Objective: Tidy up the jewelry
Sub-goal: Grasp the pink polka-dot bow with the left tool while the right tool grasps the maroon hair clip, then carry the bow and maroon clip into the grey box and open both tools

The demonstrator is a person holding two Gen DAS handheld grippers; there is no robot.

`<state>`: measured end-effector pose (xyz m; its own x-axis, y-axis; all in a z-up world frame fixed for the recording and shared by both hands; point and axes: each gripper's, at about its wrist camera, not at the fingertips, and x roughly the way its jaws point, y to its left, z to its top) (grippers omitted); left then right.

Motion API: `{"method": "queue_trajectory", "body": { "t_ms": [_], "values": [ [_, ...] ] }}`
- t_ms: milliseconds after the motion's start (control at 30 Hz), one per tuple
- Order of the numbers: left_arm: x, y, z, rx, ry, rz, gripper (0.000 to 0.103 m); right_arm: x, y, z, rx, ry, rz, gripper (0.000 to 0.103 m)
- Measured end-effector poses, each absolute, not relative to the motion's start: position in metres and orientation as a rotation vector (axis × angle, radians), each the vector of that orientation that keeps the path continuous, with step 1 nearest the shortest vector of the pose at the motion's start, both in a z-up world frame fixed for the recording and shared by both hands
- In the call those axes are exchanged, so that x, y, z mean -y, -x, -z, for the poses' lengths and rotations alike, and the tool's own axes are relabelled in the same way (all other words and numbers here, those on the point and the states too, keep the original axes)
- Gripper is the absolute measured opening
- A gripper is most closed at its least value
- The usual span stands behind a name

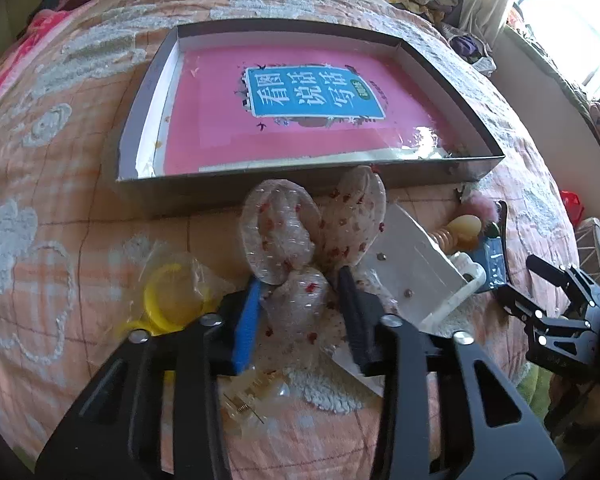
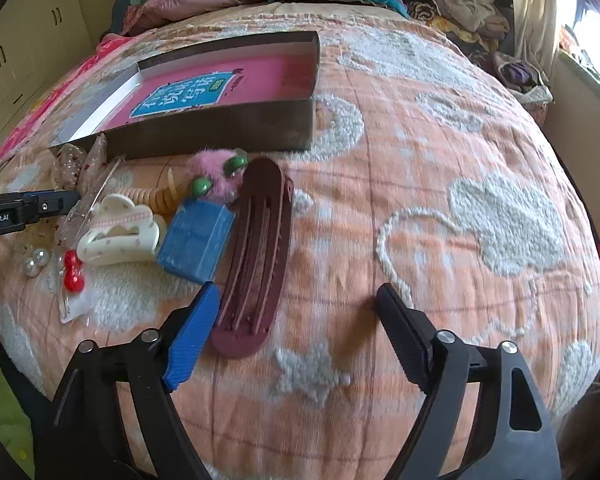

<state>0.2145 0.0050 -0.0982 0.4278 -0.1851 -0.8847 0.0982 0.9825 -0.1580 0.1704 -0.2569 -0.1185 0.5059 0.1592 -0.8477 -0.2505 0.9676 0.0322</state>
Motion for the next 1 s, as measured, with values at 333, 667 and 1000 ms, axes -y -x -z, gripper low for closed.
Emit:
{"method": "queue_trajectory", "body": {
  "t_ms": [333, 667, 1000],
  "values": [
    [-0.004, -0.210, 0.069, -1.031, 0.081, 0.197, 0.012, 0.255, -0.188, 0.125, -0.972, 0.096, -0.268, 0.045],
    [-0.019, -0.206, 0.037, -0.960, 0.116, 0.179, 0.012, 0.292, -0.175, 0.098, -0.927, -0.073, -0.266, 0.028],
    [-0.052, -0.220, 0.005, -0.890, 0.153, 0.117, 0.012, 0.303, -0.166, 0.013, -0.767, -0.095, -0.310, 0.028]
  ]
}}
